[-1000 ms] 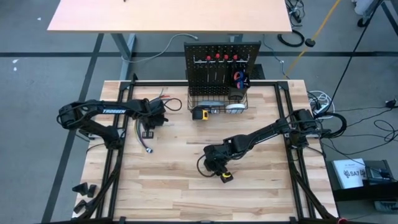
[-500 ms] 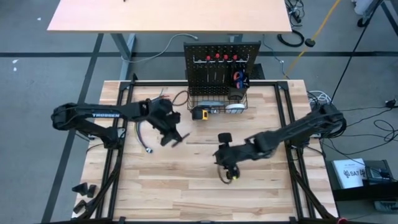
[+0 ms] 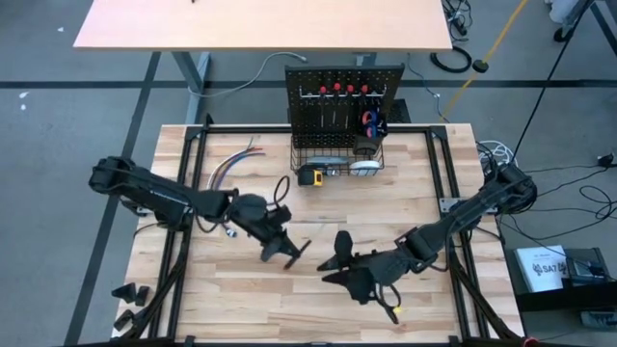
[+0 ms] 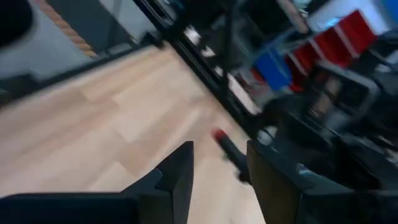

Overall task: Hang tools onto peg board
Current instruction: Hang the nut driver on the pegboard

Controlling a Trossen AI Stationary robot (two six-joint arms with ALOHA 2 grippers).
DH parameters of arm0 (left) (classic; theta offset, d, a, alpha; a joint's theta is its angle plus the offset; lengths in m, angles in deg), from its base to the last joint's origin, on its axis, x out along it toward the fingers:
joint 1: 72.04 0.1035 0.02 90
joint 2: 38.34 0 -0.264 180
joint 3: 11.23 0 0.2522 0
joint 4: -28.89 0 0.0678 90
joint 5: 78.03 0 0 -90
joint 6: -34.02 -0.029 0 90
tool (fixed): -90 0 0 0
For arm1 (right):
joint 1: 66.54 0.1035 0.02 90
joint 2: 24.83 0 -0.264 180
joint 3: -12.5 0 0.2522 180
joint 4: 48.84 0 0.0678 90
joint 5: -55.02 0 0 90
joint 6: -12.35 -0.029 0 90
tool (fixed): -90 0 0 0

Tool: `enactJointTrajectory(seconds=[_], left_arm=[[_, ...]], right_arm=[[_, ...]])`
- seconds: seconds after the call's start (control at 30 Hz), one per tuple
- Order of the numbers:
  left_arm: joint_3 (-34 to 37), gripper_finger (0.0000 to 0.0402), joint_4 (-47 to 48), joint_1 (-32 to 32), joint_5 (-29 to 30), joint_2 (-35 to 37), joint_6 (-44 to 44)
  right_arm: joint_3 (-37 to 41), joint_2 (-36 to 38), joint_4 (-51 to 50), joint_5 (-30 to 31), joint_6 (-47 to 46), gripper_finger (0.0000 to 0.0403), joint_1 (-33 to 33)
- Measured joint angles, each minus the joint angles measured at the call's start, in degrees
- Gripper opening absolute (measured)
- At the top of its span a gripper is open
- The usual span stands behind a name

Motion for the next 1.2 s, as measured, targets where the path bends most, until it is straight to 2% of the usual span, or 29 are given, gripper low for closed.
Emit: enactJointTrajectory(seconds=[0.1,0.27,0.37,0.63,0.8,0.93,1.07,1.2], left_arm=[[-0.1,0.0036,-4.4,-3.6,5.4,-1.6,3.7],[-0.1,0.0041,-9.5,-7.9,10.6,-4.9,5.3],[-0.1,0.0039,-12.5,-9.3,13.4,-7.3,6.6],[-0.1,0.0039,-19.6,-9.8,14.0,-12.1,8.3],[-0.1,0.0039,-21.8,-9.7,13.4,-13.2,9.1],[-0.1,0.0039,-20.0,-9.7,14.1,-13.2,12.1],[-0.2,0.0053,-16.6,-9.6,17.2,-13.2,15.8],[-0.3,0.0084,-15.8,-9.2,16.6,-13.0,12.2]], right_arm=[[-0.1,-1.2,-0.8,5.6,4.6,0.0141,0.8],[-0.1,-5.3,-0.7,23.2,14.7,0.0141,2.6],[-0.1,-8.0,0.0,29.2,18.6,0.0141,2.7],[-0.1,-14.7,9.1,36.2,34.9,0.0141,2.9],[-0.1,-17.4,11.9,37.6,37.4,0.0133,2.8],[-0.1,-19.3,14.1,40.9,40.0,0.0099,3.5],[0.0,-19.8,14.3,42.8,40.9,0.0028,4.4],[0.0,-19.8,14.5,43.4,33.1,0.0020,5.0]])
